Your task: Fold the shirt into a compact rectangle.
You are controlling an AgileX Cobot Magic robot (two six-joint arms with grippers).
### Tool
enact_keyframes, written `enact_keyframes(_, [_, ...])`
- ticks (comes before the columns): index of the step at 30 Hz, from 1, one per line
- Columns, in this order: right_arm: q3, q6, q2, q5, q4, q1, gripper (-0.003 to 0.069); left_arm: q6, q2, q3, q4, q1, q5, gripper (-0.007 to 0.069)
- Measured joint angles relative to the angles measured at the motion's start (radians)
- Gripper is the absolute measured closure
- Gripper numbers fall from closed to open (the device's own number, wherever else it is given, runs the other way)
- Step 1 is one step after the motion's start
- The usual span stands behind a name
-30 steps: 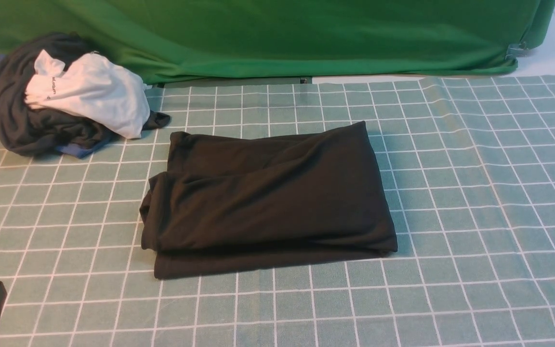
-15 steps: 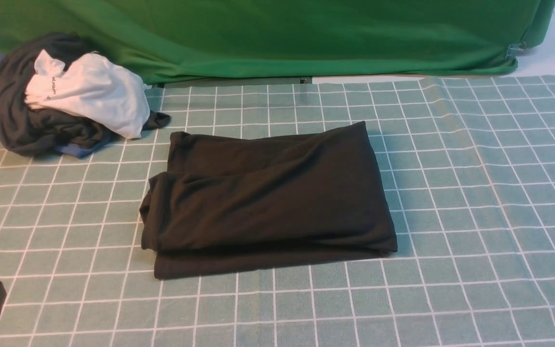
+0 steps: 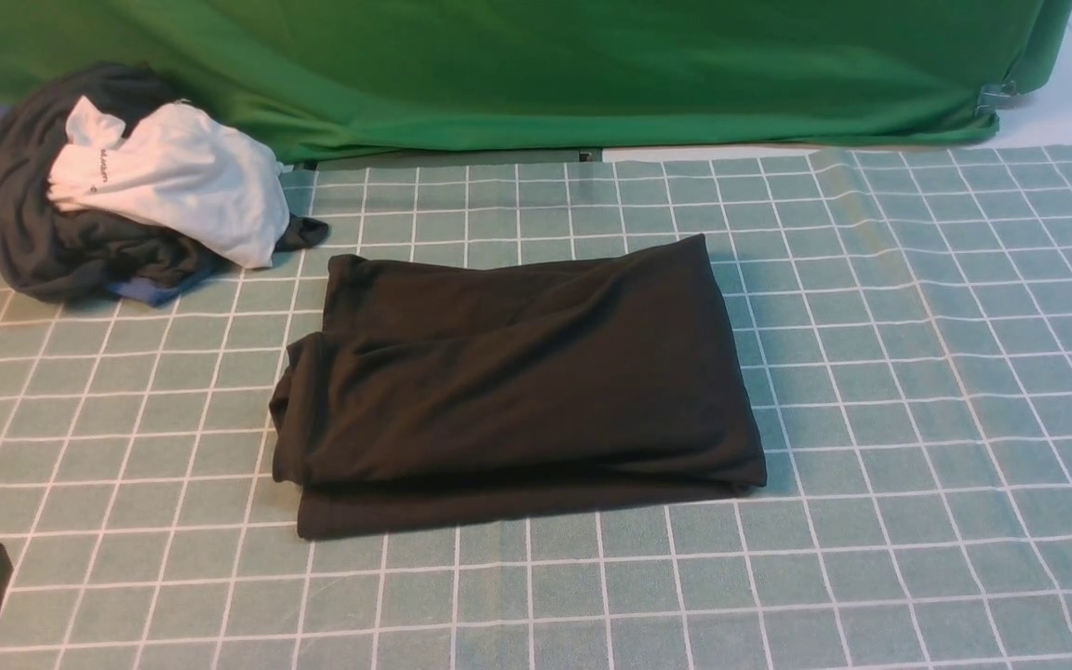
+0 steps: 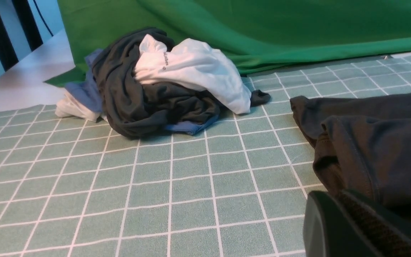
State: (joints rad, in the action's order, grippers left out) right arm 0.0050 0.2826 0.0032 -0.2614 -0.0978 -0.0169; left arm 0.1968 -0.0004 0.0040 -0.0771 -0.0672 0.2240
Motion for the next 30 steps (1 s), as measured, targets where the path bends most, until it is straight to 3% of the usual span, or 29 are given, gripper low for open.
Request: enact_keyframes(30, [0.000,-0.012,-0.003,0.009,0.000,0.000,0.0418,0.000,0.000,0.000,0.001,0.000,0.002,0.0608])
